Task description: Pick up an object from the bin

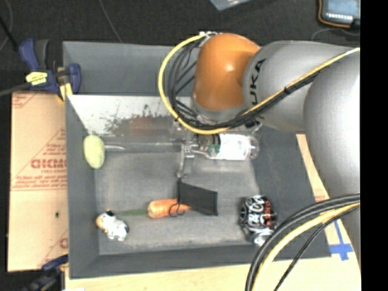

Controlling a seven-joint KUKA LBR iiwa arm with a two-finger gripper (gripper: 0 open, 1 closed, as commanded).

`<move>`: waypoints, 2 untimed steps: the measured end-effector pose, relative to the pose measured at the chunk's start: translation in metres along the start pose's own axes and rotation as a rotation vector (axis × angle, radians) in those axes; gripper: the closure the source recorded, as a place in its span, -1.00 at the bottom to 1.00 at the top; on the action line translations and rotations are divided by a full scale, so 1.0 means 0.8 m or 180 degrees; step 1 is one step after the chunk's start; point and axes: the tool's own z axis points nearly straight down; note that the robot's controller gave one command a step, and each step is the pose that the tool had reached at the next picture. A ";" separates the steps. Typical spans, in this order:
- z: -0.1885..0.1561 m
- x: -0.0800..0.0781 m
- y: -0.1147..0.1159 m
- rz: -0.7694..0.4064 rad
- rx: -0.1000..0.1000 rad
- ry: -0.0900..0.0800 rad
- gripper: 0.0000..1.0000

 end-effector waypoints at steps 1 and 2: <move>-0.006 0.000 0.000 0.0003 -0.0001 -0.0016 -1.00; 0.042 0.033 -0.045 -0.0064 -0.0004 -0.0038 -1.00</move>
Offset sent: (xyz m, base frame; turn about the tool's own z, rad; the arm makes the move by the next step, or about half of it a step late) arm -0.0473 -0.0639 -0.0628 -0.0271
